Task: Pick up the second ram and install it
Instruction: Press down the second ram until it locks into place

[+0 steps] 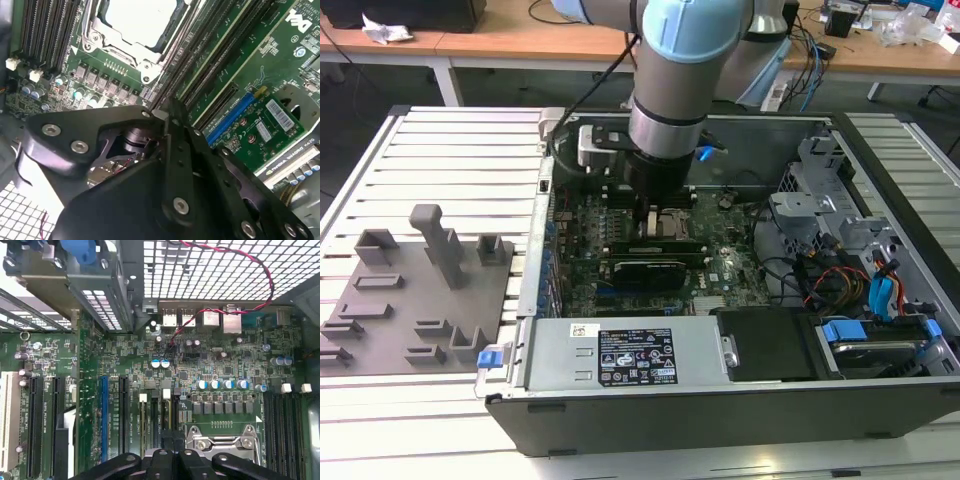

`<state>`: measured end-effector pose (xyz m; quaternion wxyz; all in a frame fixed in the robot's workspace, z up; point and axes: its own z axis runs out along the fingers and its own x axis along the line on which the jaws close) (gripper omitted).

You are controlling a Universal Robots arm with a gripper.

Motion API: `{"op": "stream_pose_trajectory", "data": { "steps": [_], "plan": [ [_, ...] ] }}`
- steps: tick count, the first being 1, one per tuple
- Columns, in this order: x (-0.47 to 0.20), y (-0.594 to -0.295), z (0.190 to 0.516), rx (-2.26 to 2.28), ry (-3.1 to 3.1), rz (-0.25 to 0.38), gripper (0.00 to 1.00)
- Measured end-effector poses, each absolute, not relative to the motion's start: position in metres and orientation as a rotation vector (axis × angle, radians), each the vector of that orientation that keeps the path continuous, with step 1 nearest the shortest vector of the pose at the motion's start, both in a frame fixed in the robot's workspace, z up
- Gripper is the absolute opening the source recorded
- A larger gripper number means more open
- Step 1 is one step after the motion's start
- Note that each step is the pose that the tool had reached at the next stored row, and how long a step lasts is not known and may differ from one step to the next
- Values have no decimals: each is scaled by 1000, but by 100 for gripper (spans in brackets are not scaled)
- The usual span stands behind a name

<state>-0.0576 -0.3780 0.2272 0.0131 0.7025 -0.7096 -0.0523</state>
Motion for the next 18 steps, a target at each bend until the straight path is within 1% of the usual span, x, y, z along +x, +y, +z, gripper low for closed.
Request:
{"op": "stream_pose_trajectory", "data": {
  "steps": [1, 4, 5, 12, 18],
  "plan": [
    [-55, -378, 237, 2190, -2212, -165, 11],
    [-38, -378, 240, 2187, -2209, -176, 11],
    [-30, -378, 247, 2186, -2208, -180, 11],
    [-25, -378, 278, 2186, -2208, -182, 11],
    [-25, -378, 278, 2186, -2208, -182, 11]
  ]
}}
